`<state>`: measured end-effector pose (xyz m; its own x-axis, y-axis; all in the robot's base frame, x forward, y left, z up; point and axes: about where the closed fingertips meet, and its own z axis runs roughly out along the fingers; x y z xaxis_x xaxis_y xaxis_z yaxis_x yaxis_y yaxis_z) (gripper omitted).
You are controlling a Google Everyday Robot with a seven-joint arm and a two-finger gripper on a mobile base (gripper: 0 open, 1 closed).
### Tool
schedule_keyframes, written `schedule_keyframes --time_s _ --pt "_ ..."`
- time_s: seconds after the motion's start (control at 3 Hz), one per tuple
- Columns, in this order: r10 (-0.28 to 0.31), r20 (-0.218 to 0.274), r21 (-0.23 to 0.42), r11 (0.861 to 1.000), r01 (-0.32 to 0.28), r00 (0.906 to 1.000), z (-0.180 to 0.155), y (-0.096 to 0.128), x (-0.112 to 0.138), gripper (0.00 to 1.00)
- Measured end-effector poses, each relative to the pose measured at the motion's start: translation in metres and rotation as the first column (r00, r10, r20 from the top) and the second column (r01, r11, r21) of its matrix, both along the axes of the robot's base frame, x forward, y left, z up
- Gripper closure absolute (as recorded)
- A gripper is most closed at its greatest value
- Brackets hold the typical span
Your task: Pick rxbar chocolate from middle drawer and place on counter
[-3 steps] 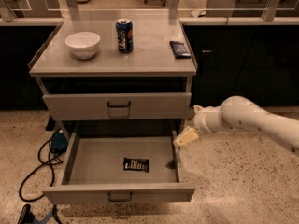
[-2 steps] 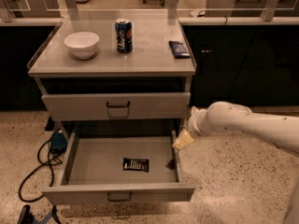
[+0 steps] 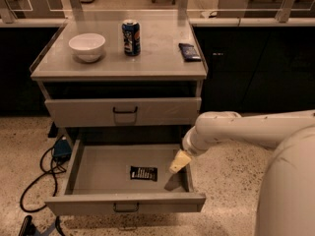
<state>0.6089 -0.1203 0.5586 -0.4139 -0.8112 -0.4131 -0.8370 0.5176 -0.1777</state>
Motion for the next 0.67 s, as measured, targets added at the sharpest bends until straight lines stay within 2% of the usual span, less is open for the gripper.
schedule_keyframes --time_s 0.33,0.67 --pt "0.009 -0.035 0.005 1.000 -0.008 0.9993 -0.0027 0.0063 -0.0082 0.00" --pt "0.024 -0.030 0.072 0.997 -0.022 0.9993 -0.0057 0.0084 -0.0048 0.00"
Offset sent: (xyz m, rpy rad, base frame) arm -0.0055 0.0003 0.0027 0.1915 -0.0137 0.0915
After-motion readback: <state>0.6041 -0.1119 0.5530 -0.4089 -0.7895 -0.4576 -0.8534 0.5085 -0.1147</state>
